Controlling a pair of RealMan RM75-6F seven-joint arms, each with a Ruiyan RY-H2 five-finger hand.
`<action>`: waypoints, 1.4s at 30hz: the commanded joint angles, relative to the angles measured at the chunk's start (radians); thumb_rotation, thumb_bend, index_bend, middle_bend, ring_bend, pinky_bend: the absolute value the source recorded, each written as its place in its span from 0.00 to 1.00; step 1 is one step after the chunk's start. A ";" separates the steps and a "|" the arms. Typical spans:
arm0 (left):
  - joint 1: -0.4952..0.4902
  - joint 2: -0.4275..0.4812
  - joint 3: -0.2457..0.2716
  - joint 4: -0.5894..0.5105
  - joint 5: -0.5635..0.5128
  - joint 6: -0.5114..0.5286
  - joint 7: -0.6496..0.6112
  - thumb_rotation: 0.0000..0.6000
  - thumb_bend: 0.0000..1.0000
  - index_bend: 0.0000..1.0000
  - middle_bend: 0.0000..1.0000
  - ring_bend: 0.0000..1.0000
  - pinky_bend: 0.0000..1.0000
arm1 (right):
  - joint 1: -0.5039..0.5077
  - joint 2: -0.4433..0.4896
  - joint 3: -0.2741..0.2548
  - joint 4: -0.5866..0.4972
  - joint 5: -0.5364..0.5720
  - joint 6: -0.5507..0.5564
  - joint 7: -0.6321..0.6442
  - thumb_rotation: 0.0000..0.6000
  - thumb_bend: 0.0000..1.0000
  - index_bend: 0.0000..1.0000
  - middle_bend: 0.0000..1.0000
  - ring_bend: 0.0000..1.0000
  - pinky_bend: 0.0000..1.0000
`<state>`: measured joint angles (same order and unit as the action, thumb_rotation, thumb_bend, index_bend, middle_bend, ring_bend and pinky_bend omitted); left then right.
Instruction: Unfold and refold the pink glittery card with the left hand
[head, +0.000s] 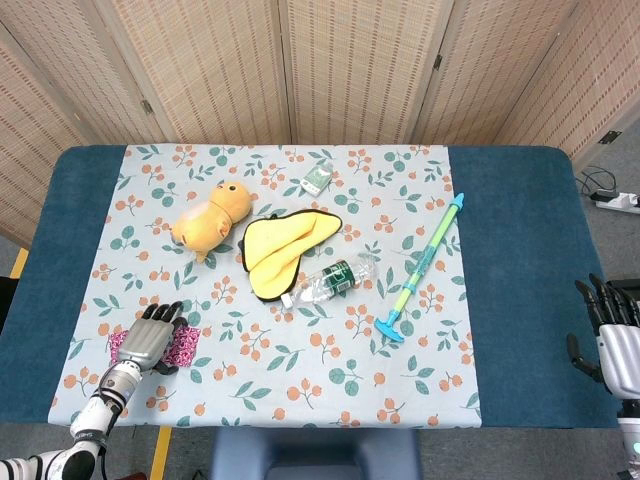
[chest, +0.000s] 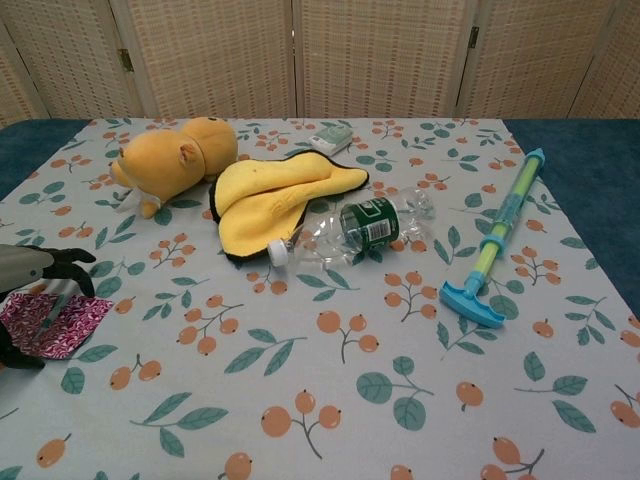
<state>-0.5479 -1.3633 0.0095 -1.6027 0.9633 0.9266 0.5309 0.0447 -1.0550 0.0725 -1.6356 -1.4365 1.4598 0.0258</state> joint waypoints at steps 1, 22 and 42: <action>0.002 -0.002 0.003 0.001 0.007 0.010 -0.004 0.95 0.21 0.30 0.00 0.00 0.00 | 0.000 0.001 0.000 -0.002 0.000 0.000 -0.002 1.00 0.52 0.00 0.00 0.00 0.00; 0.082 0.065 0.010 -0.060 0.107 0.166 -0.086 0.99 0.21 0.32 0.00 0.00 0.00 | 0.008 0.007 0.006 -0.013 -0.004 -0.003 -0.013 1.00 0.52 0.00 0.00 0.00 0.00; 0.204 0.085 0.007 0.031 0.023 0.231 -0.155 1.00 0.21 0.29 0.00 0.00 0.00 | 0.020 0.010 0.008 -0.029 -0.014 -0.008 -0.030 1.00 0.52 0.00 0.00 0.00 0.00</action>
<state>-0.3462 -1.2758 0.0154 -1.5749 0.9887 1.1599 0.3771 0.0651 -1.0456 0.0809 -1.6648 -1.4502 1.4521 -0.0047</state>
